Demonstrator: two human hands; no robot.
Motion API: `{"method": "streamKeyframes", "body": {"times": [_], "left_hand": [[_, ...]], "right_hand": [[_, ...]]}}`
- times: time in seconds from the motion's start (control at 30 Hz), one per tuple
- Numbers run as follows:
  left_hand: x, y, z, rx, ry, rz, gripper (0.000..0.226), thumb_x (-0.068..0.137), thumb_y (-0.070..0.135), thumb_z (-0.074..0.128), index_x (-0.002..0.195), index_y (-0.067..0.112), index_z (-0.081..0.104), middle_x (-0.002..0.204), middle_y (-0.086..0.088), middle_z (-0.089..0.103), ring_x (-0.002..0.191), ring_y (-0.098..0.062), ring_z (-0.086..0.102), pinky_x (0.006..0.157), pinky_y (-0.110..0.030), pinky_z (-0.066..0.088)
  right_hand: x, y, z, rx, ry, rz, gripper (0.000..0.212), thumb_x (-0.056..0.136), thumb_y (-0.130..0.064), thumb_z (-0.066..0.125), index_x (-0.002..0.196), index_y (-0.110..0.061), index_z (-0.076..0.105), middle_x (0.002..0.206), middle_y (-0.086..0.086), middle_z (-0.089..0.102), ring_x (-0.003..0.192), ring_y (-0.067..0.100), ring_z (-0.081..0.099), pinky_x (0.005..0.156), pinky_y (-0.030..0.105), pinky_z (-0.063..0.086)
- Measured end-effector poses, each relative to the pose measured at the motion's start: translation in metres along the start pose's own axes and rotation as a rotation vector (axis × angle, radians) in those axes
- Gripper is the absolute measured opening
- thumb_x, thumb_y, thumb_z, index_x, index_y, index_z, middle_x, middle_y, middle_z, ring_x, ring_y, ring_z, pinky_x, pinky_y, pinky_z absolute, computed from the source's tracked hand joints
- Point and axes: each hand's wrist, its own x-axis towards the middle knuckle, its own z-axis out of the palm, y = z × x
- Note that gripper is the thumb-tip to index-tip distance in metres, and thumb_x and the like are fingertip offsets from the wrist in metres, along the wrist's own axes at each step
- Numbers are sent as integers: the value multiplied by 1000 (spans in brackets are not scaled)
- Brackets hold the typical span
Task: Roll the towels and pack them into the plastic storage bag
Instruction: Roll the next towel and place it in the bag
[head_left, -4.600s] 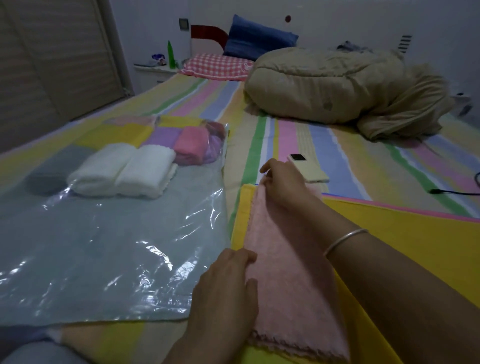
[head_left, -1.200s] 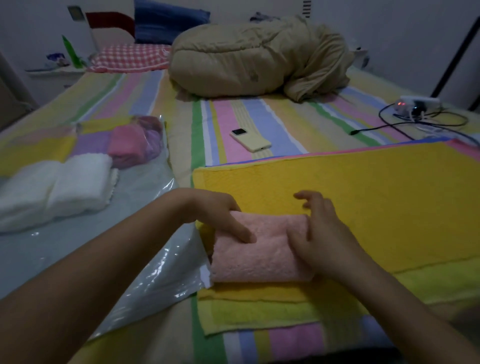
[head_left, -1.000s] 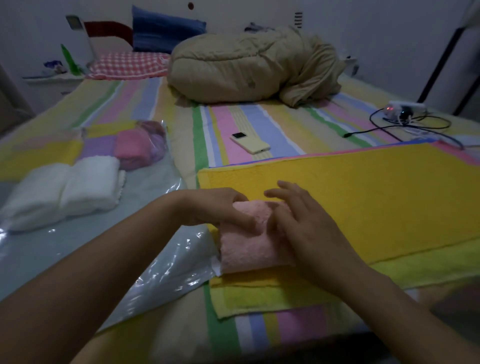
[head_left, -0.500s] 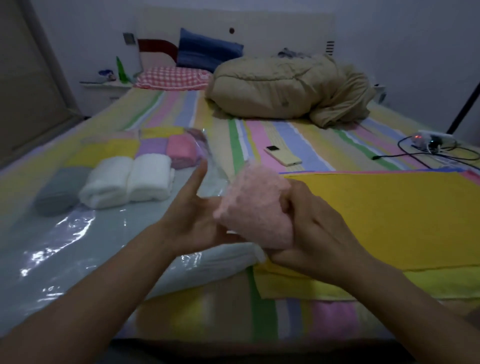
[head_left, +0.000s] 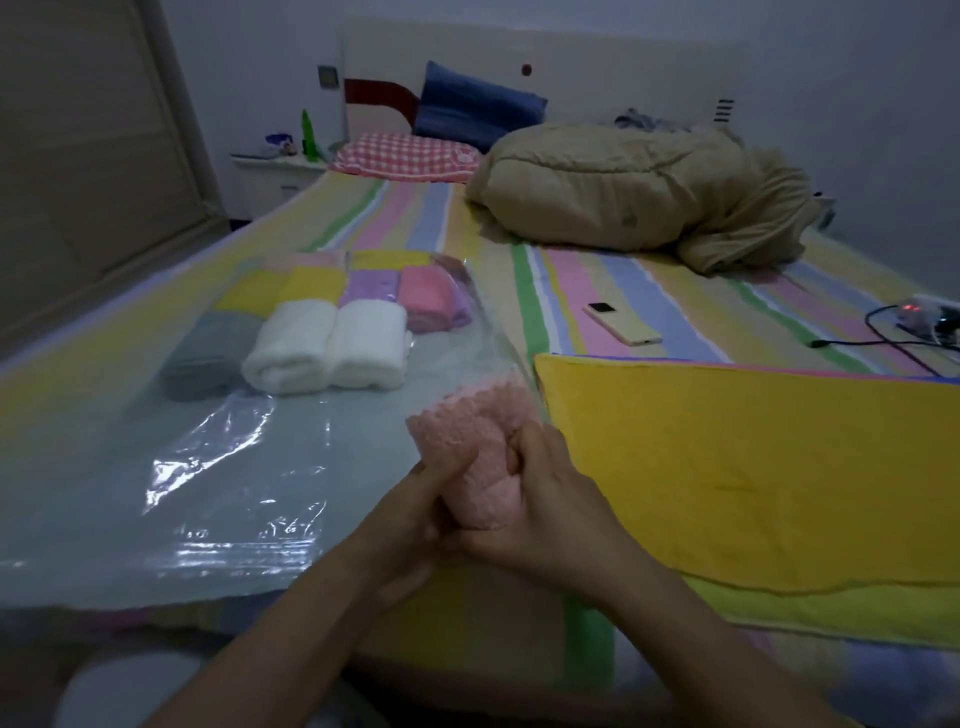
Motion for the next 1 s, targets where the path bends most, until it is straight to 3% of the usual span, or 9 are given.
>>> {"method": "streamKeyframes", "body": {"times": [0.13, 0.2, 0.27, 0.33, 0.43, 0.5, 0.57, 0.8, 1.0], "left_hand": [[-4, 4, -18, -16, -67, -56, 69, 61, 50, 81, 118, 13, 68, 124, -11, 65, 115, -22, 62, 88, -31, 55], [-5, 6, -23, 2, -127, -52, 82, 57, 59, 81, 124, 14, 63, 127, -10, 63, 118, -22, 60, 95, -34, 51], [-5, 10, -24, 155, -107, -33, 86, 62, 74, 66, 127, 19, 58, 112, -3, 71, 104, -18, 67, 92, -37, 52], [-3, 14, -30, 337, 44, 81, 72, 69, 77, 50, 116, 24, 62, 102, 1, 73, 93, -15, 69, 77, -34, 56], [-1, 20, -63, 918, 267, 496, 57, 79, 73, 48, 112, 28, 64, 119, 7, 62, 104, -10, 63, 81, -33, 55], [-4, 21, -90, 1516, 181, 709, 53, 74, 70, 57, 108, 31, 63, 118, 13, 57, 107, -6, 57, 88, -31, 48], [-6, 17, -107, 1819, 9, 742, 56, 69, 69, 65, 110, 30, 60, 121, 12, 55, 111, -9, 54, 90, -31, 43], [-14, 28, -115, 1858, -43, 761, 50, 69, 55, 71, 110, 31, 56, 120, 13, 53, 107, -11, 54, 85, -33, 43], [-24, 30, -118, 2106, -174, 772, 44, 67, 38, 65, 109, 27, 56, 116, 9, 55, 100, -15, 56, 72, -33, 46]], "right_hand": [[2, 0, 21, 96, -14, 61, 69, 56, -54, 77, 104, -35, 32, 101, -7, 44, 81, 11, 53, 60, 26, 42], [1, -1, 28, 174, 25, 64, 65, 56, -46, 79, 103, -32, 36, 98, -8, 43, 80, 8, 52, 62, 26, 46], [0, -4, 28, 223, 42, 56, 60, 56, -43, 80, 97, -31, 37, 96, -9, 42, 79, 6, 51, 63, 28, 46], [0, -3, 22, 194, 74, 42, 56, 56, -41, 78, 87, -34, 32, 95, -10, 40, 76, 7, 48, 58, 27, 40], [0, 8, 10, 145, 141, 94, 55, 54, -44, 76, 82, -33, 29, 95, -10, 38, 76, 9, 46, 62, 35, 44], [-3, 16, 5, 134, 139, 146, 54, 54, -44, 75, 82, -32, 30, 95, -9, 38, 76, 10, 46, 66, 40, 47], [-6, 20, 5, 88, 113, 167, 55, 55, -43, 75, 81, -33, 28, 94, -9, 37, 76, 11, 46, 68, 41, 48], [-12, 24, 15, -38, 81, 181, 57, 56, -49, 74, 87, -30, 28, 96, -5, 36, 78, 19, 48, 61, 35, 42], [-12, 21, 19, -145, 68, 209, 59, 59, -53, 71, 90, -31, 27, 97, -4, 33, 79, 19, 45, 59, 31, 33]]}}
